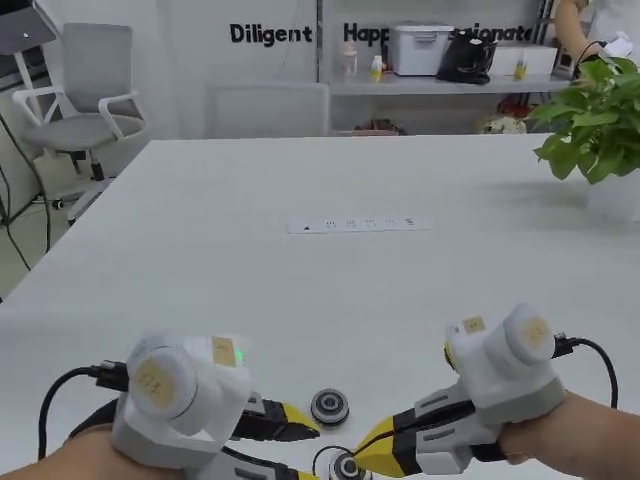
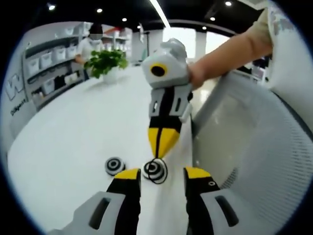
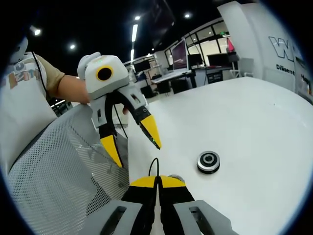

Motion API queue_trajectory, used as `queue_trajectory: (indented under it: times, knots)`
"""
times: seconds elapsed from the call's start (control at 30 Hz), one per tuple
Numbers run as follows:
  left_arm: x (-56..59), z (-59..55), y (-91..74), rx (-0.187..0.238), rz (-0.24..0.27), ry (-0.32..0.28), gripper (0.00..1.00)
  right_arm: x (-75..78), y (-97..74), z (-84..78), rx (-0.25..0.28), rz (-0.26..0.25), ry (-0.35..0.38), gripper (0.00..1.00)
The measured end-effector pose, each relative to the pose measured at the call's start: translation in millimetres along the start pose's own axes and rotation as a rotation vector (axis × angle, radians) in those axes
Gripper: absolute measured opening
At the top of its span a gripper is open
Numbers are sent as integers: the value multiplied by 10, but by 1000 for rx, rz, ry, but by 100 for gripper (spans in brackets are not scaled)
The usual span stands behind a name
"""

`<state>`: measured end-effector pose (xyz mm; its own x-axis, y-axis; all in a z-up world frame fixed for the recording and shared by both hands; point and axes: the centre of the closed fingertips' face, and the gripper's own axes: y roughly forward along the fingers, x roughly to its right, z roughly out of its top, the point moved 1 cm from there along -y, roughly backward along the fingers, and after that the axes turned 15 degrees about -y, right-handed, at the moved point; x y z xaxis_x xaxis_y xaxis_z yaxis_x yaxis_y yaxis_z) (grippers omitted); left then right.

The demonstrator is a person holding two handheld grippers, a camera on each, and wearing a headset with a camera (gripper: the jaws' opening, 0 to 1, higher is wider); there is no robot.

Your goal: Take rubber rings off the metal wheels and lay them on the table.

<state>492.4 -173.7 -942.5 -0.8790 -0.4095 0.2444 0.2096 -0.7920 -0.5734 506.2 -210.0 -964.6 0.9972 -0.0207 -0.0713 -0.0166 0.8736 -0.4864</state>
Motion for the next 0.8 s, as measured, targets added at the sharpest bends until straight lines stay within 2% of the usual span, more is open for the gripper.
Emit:
queue_trajectory:
  times: [0.2,0.3,0.43,0.57,0.8]
  knots:
    - [-104,-47,-233,40,42,-51,42,61,4,152,34,-18,4,0]
    - [-174,-66,-338,56,72,-77,44,98,29,189,37,-32,13,0]
    - [-263,-68,-476,97,105,-117,46,114,95,215,39,-35,21,0]
    - [-345,-133,-570,108,134,-140,48,133,188,219,34,-39,29,0]
    - [-422,-218,-672,123,165,-171,52,209,338,218,20,-60,37,0]
